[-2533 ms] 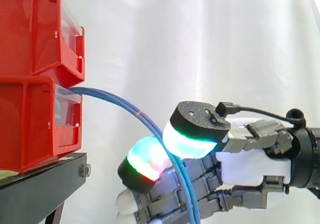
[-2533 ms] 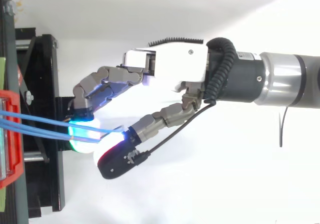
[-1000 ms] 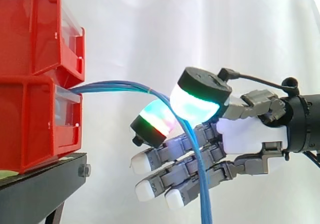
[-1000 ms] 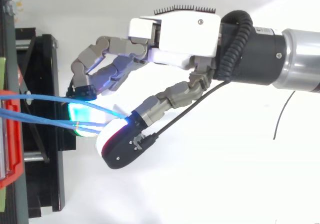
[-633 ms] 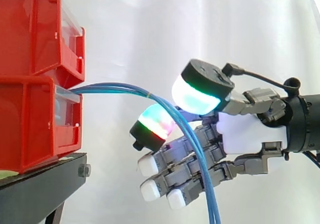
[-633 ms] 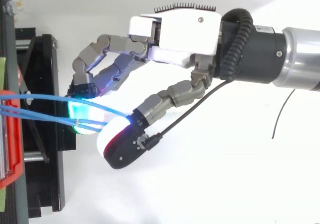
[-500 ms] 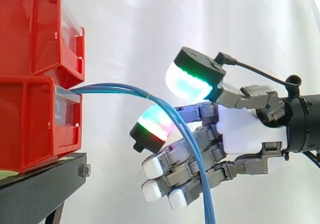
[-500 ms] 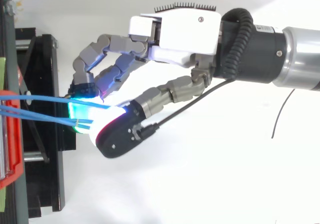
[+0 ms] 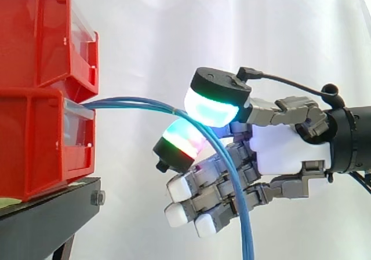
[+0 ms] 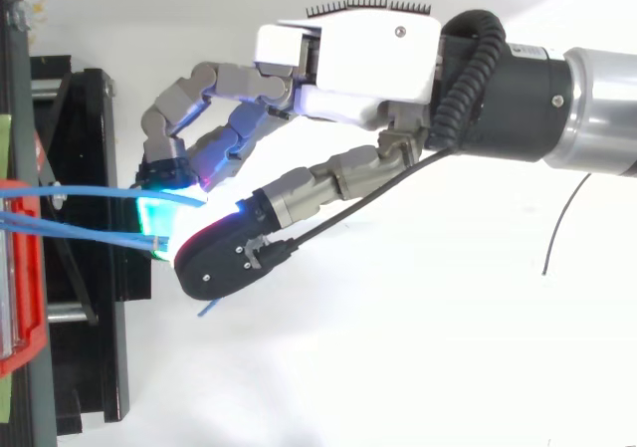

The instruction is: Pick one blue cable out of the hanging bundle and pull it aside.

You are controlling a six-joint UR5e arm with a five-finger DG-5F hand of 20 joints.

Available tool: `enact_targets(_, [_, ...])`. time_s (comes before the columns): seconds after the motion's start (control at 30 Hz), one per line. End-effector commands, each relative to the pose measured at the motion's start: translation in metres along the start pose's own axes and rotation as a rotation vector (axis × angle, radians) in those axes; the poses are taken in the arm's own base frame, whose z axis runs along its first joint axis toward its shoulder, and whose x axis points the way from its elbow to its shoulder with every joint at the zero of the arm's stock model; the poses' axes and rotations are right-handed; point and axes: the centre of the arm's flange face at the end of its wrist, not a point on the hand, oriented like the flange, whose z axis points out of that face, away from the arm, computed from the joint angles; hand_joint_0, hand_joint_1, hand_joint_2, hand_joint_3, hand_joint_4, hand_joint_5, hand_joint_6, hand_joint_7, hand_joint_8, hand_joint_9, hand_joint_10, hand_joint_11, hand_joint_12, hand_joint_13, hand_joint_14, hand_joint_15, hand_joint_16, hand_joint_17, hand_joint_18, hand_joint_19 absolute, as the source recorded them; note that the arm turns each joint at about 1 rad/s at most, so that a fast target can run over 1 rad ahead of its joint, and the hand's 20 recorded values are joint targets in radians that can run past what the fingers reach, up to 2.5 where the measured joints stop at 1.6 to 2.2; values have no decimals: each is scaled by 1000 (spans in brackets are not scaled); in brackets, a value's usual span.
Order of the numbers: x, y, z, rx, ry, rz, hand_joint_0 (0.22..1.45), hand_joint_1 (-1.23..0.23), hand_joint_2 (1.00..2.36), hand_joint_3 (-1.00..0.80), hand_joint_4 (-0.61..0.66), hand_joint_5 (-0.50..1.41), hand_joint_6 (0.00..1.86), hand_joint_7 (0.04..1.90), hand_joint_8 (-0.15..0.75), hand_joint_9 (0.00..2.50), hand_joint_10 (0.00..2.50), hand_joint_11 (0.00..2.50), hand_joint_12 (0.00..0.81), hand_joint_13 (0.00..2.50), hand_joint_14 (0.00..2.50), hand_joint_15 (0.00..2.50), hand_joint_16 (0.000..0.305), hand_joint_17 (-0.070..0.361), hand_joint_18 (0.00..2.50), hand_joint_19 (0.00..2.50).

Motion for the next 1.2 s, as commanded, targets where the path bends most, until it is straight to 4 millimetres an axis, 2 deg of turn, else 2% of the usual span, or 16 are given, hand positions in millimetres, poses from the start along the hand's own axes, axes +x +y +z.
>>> enact_targets(0.0, [-1,1,0,1,1,0,777,-902,1002,-479,-149,-158,911,1110,223,901,14,343,336,707,15,394,43,98,623,490])
enact_targets(0.17, [-5,0,0,3,-3,0,796,-898,1000,-500,-365,-163,922,1030,202,944,11,342,315,721,15,388,41,92,655,465])
enact_targets(0.33, [-5,-1,0,5,-3,-1,758,-940,1000,-500,-445,-151,932,977,176,1021,10,333,283,801,18,450,36,81,685,461])
enact_targets(0.47, [-6,0,0,5,-5,-1,716,-1005,1000,-500,-370,-132,924,1002,165,1054,11,355,275,853,20,507,33,73,698,462])
enact_targets(0.6, [-7,0,0,5,-6,0,652,-1066,1000,-500,-304,-126,923,940,164,1075,11,353,271,881,22,533,31,69,712,464])
enact_targets(0.8, [-8,-2,0,8,-7,-1,606,-1060,1000,-500,-265,-129,923,926,169,1070,13,352,274,883,21,543,31,69,711,466])
enact_targets(0.97, [-8,-1,-1,8,-7,-1,470,-828,1000,-500,-208,-132,904,909,224,1123,10,354,320,905,21,558,40,90,721,510])
enact_targets(1.1, [-8,-1,-1,8,-7,-1,441,-664,1000,-500,-194,-126,895,884,243,1146,10,346,346,917,20,556,45,100,717,522])
enact_targets(1.17, [-8,-1,-1,8,-7,-1,481,-495,1000,-500,-180,-116,874,926,239,1179,11,360,335,913,20,574,43,97,689,558])
